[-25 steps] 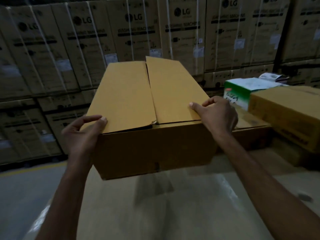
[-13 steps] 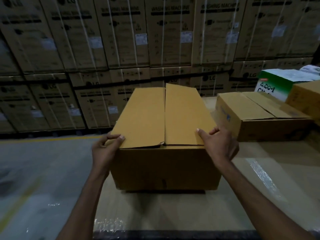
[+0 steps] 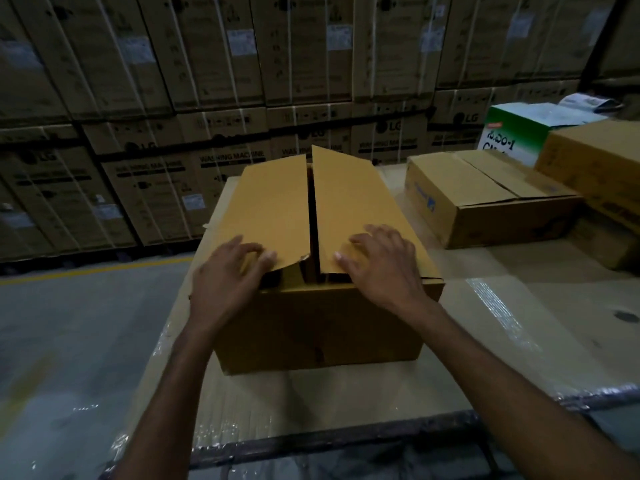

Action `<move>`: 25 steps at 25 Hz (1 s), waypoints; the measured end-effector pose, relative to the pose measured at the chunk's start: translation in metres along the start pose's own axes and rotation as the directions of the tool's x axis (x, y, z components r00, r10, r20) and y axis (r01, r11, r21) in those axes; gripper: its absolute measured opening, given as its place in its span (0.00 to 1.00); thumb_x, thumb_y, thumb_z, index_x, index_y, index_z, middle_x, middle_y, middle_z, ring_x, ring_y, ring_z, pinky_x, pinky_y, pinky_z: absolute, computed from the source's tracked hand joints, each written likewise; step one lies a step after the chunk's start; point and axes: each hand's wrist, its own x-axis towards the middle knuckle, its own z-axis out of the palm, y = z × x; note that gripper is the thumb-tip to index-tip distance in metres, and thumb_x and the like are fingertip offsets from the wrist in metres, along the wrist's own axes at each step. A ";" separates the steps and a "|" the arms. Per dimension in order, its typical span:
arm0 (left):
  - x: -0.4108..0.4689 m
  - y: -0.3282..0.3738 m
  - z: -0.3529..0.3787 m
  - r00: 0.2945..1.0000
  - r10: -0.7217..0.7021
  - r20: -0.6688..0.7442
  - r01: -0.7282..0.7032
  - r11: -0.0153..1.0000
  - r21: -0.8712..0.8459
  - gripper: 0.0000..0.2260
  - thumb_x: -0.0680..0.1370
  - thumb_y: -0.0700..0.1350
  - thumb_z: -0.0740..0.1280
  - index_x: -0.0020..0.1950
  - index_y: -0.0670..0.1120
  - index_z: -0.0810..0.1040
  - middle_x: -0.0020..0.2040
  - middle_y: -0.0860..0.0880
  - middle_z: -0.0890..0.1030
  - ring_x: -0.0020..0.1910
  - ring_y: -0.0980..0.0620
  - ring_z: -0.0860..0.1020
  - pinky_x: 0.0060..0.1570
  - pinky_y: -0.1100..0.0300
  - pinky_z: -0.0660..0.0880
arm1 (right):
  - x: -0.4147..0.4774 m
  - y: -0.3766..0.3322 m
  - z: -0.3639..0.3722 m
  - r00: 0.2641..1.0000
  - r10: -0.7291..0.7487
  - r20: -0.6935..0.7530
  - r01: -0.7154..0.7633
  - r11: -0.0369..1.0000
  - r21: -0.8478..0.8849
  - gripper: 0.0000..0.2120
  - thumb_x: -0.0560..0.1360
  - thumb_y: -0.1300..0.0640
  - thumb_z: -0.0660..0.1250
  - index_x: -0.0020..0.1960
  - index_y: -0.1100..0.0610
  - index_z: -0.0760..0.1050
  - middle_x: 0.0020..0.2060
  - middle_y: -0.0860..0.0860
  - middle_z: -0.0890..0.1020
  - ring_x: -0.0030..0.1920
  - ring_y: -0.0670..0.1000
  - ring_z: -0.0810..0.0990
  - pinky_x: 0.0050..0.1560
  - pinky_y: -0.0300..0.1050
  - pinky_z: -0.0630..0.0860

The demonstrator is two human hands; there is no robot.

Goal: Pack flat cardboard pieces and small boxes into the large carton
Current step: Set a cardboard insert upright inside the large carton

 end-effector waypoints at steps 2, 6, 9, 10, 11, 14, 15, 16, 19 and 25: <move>-0.004 0.028 0.007 0.986 0.165 0.021 -0.164 0.985 -0.043 0.21 0.80 0.65 0.61 0.66 0.56 0.79 0.73 0.51 0.74 0.67 0.51 0.74 0.62 0.50 0.74 | 0.003 -0.014 -0.001 0.979 -0.176 0.104 0.171 0.984 0.056 0.31 0.79 0.32 0.58 0.76 0.46 0.67 0.78 0.49 0.66 0.78 0.52 0.60 0.77 0.59 0.59; -0.003 0.060 0.024 0.908 0.414 -0.065 -0.405 0.907 0.119 0.13 0.82 0.53 0.65 0.64 0.52 0.80 0.67 0.52 0.80 0.67 0.52 0.76 0.65 0.44 0.73 | 0.001 -0.019 -0.003 0.954 -0.293 0.068 0.294 0.956 -0.006 0.27 0.80 0.47 0.67 0.77 0.48 0.67 0.75 0.48 0.71 0.74 0.50 0.68 0.74 0.53 0.66; 0.003 0.090 0.033 0.882 0.463 -0.090 -0.436 0.873 0.216 0.12 0.82 0.50 0.65 0.63 0.51 0.81 0.65 0.53 0.81 0.71 0.51 0.73 0.71 0.43 0.65 | 0.000 -0.011 -0.011 0.945 -0.297 -0.136 0.295 0.955 -0.035 0.22 0.77 0.57 0.69 0.71 0.52 0.74 0.66 0.49 0.80 0.64 0.51 0.77 0.62 0.48 0.77; 0.005 0.103 0.036 0.882 0.463 -0.089 -0.438 0.874 0.211 0.12 0.83 0.49 0.64 0.64 0.51 0.81 0.64 0.53 0.82 0.71 0.51 0.73 0.72 0.43 0.63 | 0.000 -0.007 -0.016 0.942 -0.280 -0.185 0.278 0.960 -0.039 0.21 0.77 0.58 0.69 0.69 0.53 0.75 0.63 0.49 0.81 0.62 0.51 0.78 0.58 0.47 0.77; 0.008 0.117 0.041 0.886 0.456 -0.090 -0.437 0.883 0.169 0.12 0.83 0.48 0.63 0.64 0.50 0.80 0.63 0.52 0.82 0.70 0.51 0.74 0.73 0.44 0.64 | 0.001 -0.001 -0.021 0.941 -0.254 -0.222 0.250 0.967 -0.043 0.20 0.76 0.59 0.69 0.68 0.53 0.75 0.62 0.49 0.82 0.60 0.51 0.79 0.55 0.46 0.77; 0.014 0.152 0.053 0.916 0.356 -0.186 -0.383 0.914 -0.137 0.13 0.84 0.47 0.63 0.68 0.50 0.77 0.71 0.50 0.76 0.68 0.55 0.74 0.69 0.55 0.72 | 0.000 0.015 -0.034 0.951 -0.156 -0.267 0.149 0.988 -0.048 0.19 0.76 0.59 0.70 0.67 0.53 0.76 0.58 0.49 0.83 0.57 0.52 0.80 0.49 0.44 0.76; 0.015 0.163 0.055 0.931 0.290 -0.223 -0.343 0.902 -0.260 0.15 0.83 0.48 0.64 0.71 0.50 0.75 0.75 0.51 0.72 0.70 0.58 0.72 0.67 0.59 0.72 | -0.002 0.021 -0.036 0.947 -0.129 -0.294 0.123 0.992 -0.037 0.19 0.77 0.59 0.70 0.67 0.53 0.76 0.58 0.49 0.83 0.57 0.52 0.80 0.48 0.43 0.74; 0.016 0.175 0.057 0.949 0.223 -0.223 -0.296 0.876 -0.380 0.18 0.83 0.50 0.65 0.73 0.51 0.73 0.76 0.52 0.69 0.70 0.59 0.71 0.66 0.62 0.72 | -0.003 0.027 -0.040 0.938 -0.100 -0.332 0.101 0.995 -0.014 0.19 0.78 0.60 0.70 0.68 0.54 0.76 0.57 0.50 0.84 0.55 0.52 0.81 0.47 0.41 0.72; 0.017 0.208 0.068 0.986 0.167 -0.018 -0.135 0.724 -0.676 0.23 0.83 0.58 0.61 0.77 0.53 0.69 0.66 0.62 0.73 0.60 0.71 0.74 0.56 0.74 0.72 | -0.004 0.040 -0.053 0.891 -0.017 -0.453 0.058 0.995 0.076 0.15 0.83 0.57 0.66 0.69 0.55 0.76 0.54 0.52 0.85 0.50 0.53 0.83 0.43 0.40 0.69; 0.026 0.230 0.137 0.889 0.390 0.238 -0.239 0.841 -0.485 0.19 0.86 0.55 0.54 0.73 0.51 0.74 0.63 0.49 0.82 0.59 0.53 0.80 0.58 0.54 0.77 | -0.003 0.080 -0.078 0.798 0.352 -0.490 -0.189 0.917 0.351 0.25 0.82 0.54 0.66 0.76 0.54 0.62 0.57 0.55 0.82 0.53 0.55 0.82 0.47 0.47 0.78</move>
